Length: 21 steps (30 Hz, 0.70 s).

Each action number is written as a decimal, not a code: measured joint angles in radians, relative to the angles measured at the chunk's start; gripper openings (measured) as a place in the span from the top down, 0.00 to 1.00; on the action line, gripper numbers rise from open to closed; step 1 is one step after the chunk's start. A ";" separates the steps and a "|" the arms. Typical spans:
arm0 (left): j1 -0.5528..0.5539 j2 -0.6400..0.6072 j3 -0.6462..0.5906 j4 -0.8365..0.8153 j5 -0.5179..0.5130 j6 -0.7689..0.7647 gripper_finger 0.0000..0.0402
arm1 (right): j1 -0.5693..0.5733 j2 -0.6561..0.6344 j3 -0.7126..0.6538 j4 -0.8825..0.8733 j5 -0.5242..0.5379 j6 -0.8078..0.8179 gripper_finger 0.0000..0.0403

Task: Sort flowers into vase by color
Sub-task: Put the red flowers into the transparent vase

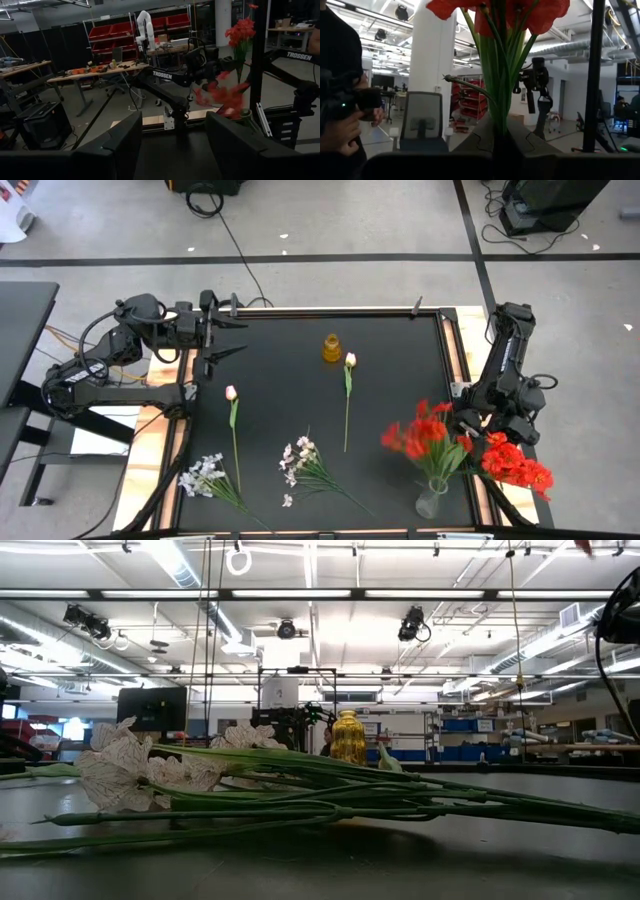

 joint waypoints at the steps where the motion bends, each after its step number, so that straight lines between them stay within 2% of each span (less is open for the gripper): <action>1: 0.000 0.000 0.000 0.000 0.000 0.000 0.44 | 0.000 0.002 0.001 -0.005 0.000 0.000 0.95; 5: 0.000 0.000 0.000 0.000 0.000 0.000 0.44 | 0.000 0.007 0.001 -0.025 0.065 -0.012 0.95; 12: 0.000 0.000 0.000 0.000 0.000 0.000 0.44 | -0.035 -0.017 0.001 0.013 0.372 -0.102 0.95; 16: 0.000 0.000 0.000 0.000 0.000 0.000 0.44 | -0.098 -0.048 0.002 0.016 0.469 -0.111 0.95; 18: 0.000 0.000 0.000 0.000 0.000 0.000 0.44 | -0.137 -0.059 0.002 0.016 0.540 -0.077 0.95; 21: 0.000 0.000 0.000 0.000 0.000 0.000 0.44 | -0.205 -0.062 0.002 0.012 0.694 0.078 0.95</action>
